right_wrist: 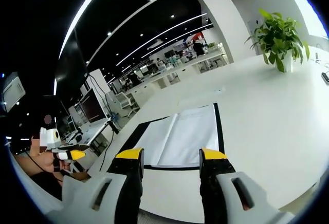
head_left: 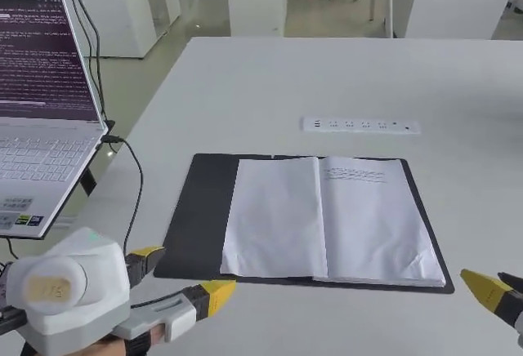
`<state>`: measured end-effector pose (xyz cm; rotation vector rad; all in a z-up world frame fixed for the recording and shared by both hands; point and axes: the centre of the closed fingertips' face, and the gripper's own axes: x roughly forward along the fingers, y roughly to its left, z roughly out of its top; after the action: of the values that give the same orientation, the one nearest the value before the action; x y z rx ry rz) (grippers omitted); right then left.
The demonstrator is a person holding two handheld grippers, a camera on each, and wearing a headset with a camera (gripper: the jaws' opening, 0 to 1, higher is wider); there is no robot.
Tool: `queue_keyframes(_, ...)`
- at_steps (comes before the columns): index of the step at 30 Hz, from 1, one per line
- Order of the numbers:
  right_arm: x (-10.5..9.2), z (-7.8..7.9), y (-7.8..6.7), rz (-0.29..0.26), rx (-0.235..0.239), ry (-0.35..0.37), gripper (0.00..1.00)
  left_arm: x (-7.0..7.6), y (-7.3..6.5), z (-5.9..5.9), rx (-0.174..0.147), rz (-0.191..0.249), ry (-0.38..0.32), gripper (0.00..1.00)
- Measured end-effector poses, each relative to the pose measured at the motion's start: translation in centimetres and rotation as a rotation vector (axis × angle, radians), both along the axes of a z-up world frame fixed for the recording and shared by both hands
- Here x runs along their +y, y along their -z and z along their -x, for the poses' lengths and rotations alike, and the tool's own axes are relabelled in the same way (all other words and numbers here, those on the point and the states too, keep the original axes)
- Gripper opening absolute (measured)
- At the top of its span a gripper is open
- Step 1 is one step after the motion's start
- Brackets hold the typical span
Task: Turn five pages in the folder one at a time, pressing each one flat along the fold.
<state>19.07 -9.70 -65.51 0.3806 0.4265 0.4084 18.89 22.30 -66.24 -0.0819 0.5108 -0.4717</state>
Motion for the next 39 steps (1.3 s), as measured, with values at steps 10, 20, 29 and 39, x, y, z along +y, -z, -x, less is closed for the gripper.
queue_keyframes(10, -0.2, -0.1, 2.2, -0.012, 0.044, 0.01, 0.42, -2.8, 1.9, -1.8, 0.036, -0.015, 0.053, 0.68)
queue_keyframes(20, -0.6, -0.4, 4.3, -0.036, 0.081, 0.027, 0.4, -8.2, 3.7, -4.4, 0.056, -0.036, 0.177, 0.68)
queue_keyframes(29, -1.1, -0.6, 4.3, -0.046, 0.084, 0.037, 0.41, -15.0, 5.9, -6.7, 0.066, -0.05, 0.298, 0.64)
queue_keyframes(39, -1.7, -0.8, 4.4, -0.037, 0.08, 0.059, 0.41, -22.2, 8.2, -8.5, 0.048, -0.088, 0.404, 0.62)
